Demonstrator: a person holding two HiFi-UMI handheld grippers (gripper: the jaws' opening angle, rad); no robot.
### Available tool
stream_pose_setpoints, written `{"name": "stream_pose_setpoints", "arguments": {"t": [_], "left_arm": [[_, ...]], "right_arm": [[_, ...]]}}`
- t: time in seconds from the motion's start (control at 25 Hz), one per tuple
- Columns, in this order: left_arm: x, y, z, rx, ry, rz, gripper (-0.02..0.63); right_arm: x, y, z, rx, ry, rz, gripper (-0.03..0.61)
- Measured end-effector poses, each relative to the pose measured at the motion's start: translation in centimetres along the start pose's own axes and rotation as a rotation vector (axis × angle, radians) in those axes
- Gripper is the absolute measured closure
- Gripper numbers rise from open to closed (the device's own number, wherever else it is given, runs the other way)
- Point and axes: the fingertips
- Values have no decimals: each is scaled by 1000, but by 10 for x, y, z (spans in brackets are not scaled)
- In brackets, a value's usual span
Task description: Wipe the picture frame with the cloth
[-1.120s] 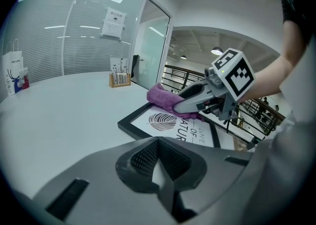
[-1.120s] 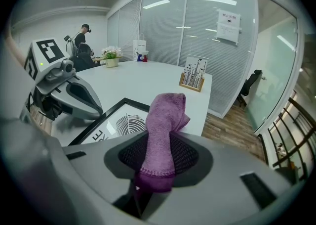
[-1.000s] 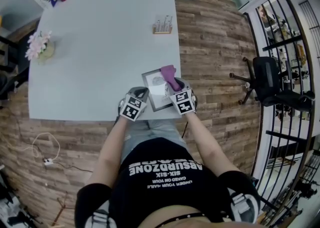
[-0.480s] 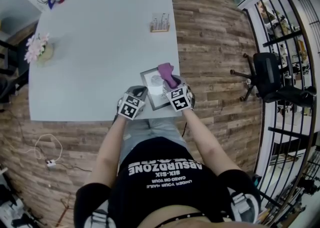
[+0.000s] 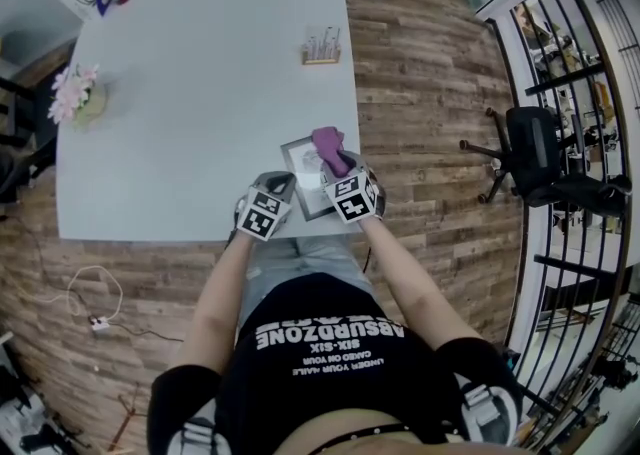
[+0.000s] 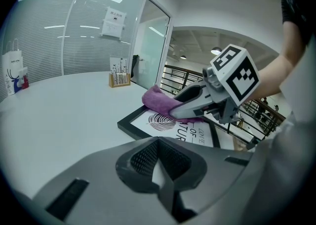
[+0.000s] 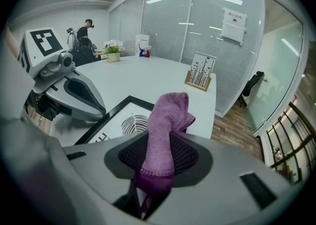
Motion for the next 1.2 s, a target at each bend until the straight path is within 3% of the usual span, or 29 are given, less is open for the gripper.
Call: {"name": "stream_pose_setpoints", "arguments": {"t": [0.32, 0.6, 1.2], "left_arm": [[-1, 1, 1, -2, -2, 0, 598], [0, 0, 0, 1, 1, 0, 598], [0, 1, 1, 1, 2, 0, 598]], "right_arm": [[-7, -3, -19, -8, -61, -1, 439], [-11, -7, -48, -16, -189, -8, 439], [-9, -6, -78, 129, -336, -38, 440]]}}
Point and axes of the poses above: the fingertips, and each gripper's own axes: x backward along the fingers, z to its right, y out of its underside, and after that the axes turned 10 degrees about -x, right-handed
